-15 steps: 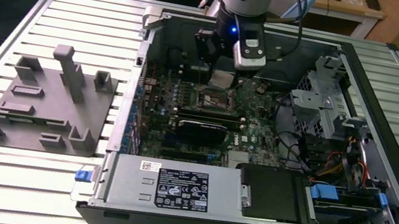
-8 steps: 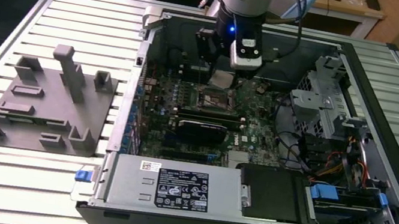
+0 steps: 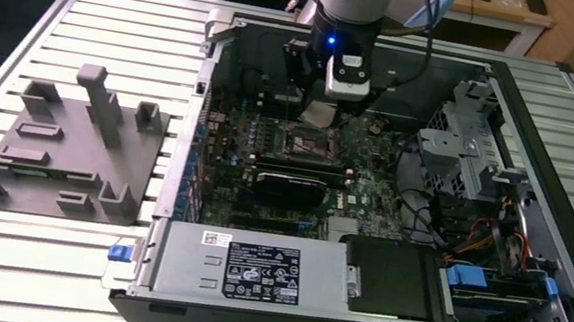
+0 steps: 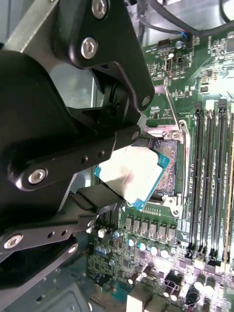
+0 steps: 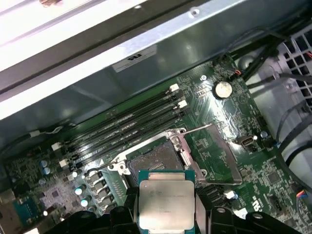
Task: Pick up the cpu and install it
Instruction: 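Place the cpu into insertion slot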
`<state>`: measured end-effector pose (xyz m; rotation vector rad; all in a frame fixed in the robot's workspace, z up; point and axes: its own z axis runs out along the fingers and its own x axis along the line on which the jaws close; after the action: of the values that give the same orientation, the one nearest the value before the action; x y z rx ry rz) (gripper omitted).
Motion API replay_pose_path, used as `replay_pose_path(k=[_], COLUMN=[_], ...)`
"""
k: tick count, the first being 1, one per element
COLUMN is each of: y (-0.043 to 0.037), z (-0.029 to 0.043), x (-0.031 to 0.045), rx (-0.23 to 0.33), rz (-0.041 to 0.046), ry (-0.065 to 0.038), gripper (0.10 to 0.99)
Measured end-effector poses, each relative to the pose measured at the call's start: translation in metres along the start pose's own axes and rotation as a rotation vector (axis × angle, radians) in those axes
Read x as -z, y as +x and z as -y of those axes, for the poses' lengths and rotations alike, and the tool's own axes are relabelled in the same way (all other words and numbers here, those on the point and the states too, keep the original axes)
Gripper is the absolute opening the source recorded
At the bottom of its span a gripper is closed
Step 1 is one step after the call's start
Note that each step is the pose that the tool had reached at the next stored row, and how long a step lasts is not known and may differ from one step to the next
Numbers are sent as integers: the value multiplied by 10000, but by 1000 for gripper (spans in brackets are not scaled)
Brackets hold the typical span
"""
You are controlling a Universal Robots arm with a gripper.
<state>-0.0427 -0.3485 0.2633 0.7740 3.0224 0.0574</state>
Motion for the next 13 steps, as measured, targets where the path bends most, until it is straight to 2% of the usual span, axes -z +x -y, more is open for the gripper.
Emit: replay_pose_path(k=[13], y=[0], z=[0], x=[-1], rx=[-1478], rz=[76], ry=[30], gripper=[541])
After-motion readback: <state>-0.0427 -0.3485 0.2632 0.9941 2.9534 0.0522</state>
